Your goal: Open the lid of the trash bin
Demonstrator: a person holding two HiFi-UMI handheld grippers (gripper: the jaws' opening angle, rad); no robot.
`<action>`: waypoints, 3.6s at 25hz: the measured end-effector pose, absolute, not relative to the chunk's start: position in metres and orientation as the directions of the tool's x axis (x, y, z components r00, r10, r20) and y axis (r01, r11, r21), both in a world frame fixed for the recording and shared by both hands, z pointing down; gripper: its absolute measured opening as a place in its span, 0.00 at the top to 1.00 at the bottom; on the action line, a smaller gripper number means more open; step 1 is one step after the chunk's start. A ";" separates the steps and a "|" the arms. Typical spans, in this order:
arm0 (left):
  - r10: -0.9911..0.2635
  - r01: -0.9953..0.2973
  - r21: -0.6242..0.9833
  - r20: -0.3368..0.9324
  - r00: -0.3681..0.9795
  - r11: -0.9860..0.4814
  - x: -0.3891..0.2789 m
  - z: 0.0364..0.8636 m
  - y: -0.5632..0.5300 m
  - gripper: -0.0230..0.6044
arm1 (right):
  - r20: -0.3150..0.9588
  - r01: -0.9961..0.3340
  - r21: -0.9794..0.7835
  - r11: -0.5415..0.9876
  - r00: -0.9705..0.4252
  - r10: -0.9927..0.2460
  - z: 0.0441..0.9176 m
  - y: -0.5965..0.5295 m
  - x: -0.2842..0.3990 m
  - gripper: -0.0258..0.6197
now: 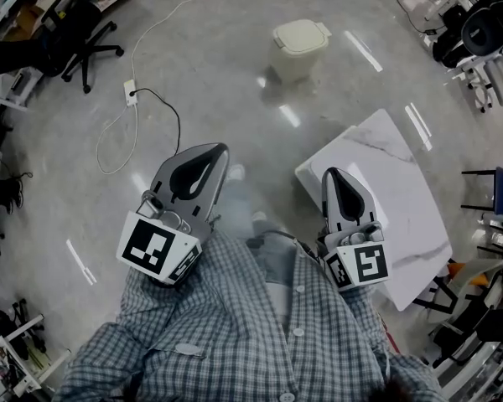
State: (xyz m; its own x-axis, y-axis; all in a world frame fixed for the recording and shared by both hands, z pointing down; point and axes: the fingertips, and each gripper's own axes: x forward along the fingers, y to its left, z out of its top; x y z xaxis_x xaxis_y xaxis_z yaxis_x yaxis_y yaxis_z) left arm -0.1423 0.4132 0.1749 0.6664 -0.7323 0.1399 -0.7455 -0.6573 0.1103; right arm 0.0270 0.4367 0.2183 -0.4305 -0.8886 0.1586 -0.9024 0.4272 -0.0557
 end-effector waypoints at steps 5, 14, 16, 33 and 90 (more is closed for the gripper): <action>-0.717 -0.730 0.134 0.135 0.684 -0.670 -0.142 0.178 0.390 0.96 | 0.176 -0.916 -0.052 0.397 -0.400 -0.899 0.219 0.423 0.028 0.93; -0.678 -0.694 0.116 0.149 0.719 -0.710 -0.136 0.175 0.333 0.96 | 0.191 -0.927 -0.057 0.370 -0.374 -0.908 0.219 0.371 0.026 0.93; -0.672 -0.689 0.117 0.155 0.724 -0.716 -0.138 0.176 0.321 0.96 | 0.212 -0.932 -0.066 0.357 -0.363 -0.907 0.223 0.361 0.025 0.93; -0.588 -0.601 0.126 0.127 0.799 -0.790 -0.145 0.174 0.220 0.96 | 0.208 -0.964 -0.027 0.266 -0.265 -0.941 0.211 0.279 0.009 0.93; -0.666 -0.682 0.152 0.147 0.731 -0.716 -0.167 0.196 0.090 0.96 | 0.268 -0.922 0.045 0.386 -0.361 -0.893 0.230 0.134 -0.009 0.93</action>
State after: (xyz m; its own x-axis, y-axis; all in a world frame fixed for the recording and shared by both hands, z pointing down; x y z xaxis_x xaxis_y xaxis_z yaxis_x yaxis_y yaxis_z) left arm -0.1666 0.0898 0.1963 0.7314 -0.6660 0.1465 -0.6819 -0.7155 0.1518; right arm -0.0089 0.1339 0.2304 -0.3606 -0.8933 0.2684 -0.9215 0.3856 0.0454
